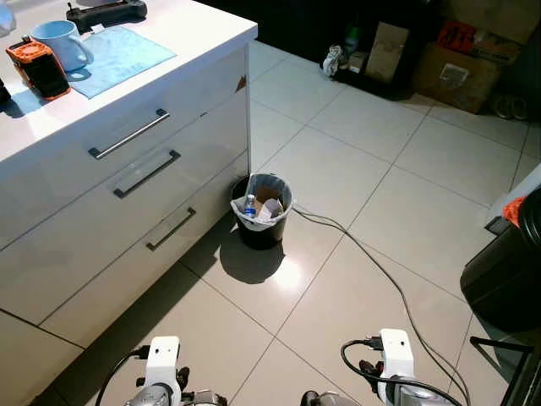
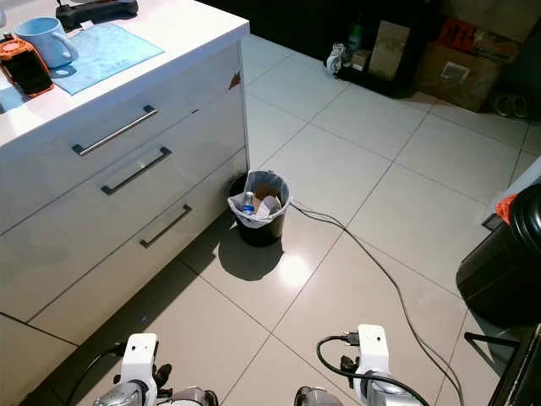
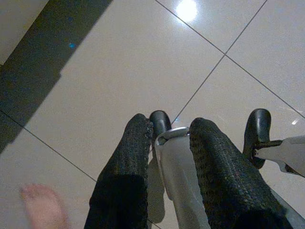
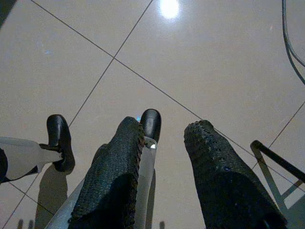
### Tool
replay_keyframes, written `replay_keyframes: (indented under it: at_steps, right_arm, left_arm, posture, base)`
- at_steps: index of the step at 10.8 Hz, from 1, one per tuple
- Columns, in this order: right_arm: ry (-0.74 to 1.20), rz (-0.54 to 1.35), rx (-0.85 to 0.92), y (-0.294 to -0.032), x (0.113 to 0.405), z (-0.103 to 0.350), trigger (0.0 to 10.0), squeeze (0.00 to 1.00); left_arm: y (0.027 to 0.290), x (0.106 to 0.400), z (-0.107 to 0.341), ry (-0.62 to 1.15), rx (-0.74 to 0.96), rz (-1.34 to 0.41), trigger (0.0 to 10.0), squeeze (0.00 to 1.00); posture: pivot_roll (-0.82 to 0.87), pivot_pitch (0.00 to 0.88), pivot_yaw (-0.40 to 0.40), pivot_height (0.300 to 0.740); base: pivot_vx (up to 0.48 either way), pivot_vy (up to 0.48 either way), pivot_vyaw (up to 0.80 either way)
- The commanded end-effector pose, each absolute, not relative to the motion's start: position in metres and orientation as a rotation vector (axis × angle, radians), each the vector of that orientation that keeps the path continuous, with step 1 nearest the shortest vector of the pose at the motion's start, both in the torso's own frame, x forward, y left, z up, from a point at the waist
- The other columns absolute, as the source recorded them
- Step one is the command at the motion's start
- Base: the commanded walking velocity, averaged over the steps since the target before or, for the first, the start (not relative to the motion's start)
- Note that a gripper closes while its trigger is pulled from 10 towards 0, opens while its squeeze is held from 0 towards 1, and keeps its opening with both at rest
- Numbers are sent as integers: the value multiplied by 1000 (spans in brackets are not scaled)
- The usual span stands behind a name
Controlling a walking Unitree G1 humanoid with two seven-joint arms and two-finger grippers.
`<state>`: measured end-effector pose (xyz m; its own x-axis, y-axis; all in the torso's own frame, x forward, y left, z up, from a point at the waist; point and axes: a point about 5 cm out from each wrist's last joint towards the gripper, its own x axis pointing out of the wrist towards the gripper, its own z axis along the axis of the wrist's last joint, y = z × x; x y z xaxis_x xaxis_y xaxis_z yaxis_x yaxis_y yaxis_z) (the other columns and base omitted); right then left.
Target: Kitchen organization
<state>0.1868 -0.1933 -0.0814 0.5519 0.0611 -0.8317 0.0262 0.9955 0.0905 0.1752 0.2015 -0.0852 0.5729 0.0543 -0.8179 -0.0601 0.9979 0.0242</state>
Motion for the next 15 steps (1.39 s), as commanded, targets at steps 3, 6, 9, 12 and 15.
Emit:
replay_keyframes:
  at_steps: [3, 6, 9, 12, 15]
  right_arm:
    - [1015, 25, 88, -195, 180, -84, 10000, 0]
    - [1011, 29, 91, -194, 180, -84, 10000, 0]
    - [1009, 25, 100, -192, 181, -84, 10000, 0]
    - [1004, 21, 107, -191, 182, -84, 10000, 0]
    - [1006, 23, 105, -193, 180, -85, 10000, 0]
  left_arm:
    - [202, 169, -88, 981, 5, 67, 10000, 0]
    - [202, 169, -88, 981, 7, 67, 10000, 0]
    - [203, 169, -88, 980, 3, 72, 10000, 0]
    - [205, 171, -87, 961, -17, 95, 10000, 0]
    - [206, 166, -88, 971, -18, 102, 10000, 0]
  posture:
    - [75, 120, -38, 723]
    - [78, 123, -39, 723]
    - [80, 129, -35, 723]
    - [89, 134, -39, 723]
    - [80, 135, -41, 723]
  base:
    - [0, 0, 0]
    - [0, 0, 0]
    - [0, 0, 0]
    - [0, 0, 0]
    - [0, 0, 0]
